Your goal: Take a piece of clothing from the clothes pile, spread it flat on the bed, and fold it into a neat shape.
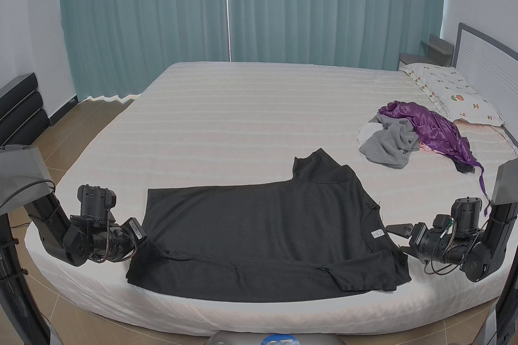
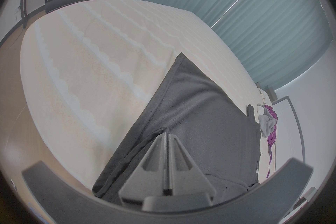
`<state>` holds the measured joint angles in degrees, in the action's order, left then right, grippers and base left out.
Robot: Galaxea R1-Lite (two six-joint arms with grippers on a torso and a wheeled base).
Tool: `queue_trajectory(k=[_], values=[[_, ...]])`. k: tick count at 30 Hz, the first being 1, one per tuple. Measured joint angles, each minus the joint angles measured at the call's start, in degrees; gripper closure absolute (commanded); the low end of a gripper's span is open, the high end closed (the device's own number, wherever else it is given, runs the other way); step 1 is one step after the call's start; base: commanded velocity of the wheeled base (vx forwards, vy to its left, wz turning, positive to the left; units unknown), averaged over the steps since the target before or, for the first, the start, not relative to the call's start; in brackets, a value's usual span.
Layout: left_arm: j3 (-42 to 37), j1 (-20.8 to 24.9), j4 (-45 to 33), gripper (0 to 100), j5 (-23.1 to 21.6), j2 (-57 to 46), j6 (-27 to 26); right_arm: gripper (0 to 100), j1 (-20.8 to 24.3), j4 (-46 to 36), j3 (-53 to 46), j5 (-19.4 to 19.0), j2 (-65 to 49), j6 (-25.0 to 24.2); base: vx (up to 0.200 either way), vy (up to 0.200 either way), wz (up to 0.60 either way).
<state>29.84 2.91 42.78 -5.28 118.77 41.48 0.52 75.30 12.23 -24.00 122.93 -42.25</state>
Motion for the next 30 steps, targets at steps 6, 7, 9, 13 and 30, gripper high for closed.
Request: queue_trajectory(k=[6, 7, 9, 13, 30], values=[[-0.22, 0.0, 0.02, 100, -1.23, -1.93, 0.33, 0, 0.27, 1.48, -0.71, 0.55, 0.04, 0.0, 0.0, 0.0, 0.0], [-0.09, 0.0, 0.06, 100, -1.67, -2.07, 0.37, 0, 0.29, 1.48, -0.77, 0.55, 0.06, 0.02, 0.0, 0.0, 0.0], [0.3, -0.05, 0.06, 0, -3.8, -2.18, 0.48, 0, 0.32, 1.5, -0.88, 0.55, 0.06, 0.0, 0.0, 0.0, 0.0], [1.44, -0.5, 0.49, 0, -10.45, -1.96, -0.07, 0, 0.4, 1.58, -1.04, 0.5, 0.06, 0.05, 0.0, 0.0, 0.0], [4.77, -3.71, 4.88, 0, -20.83, 6.47, -26.69, 0, 1.07, 1.58, -1.32, 0.48, 0.2, -0.02, 0.0, 0.0, 0.0]])
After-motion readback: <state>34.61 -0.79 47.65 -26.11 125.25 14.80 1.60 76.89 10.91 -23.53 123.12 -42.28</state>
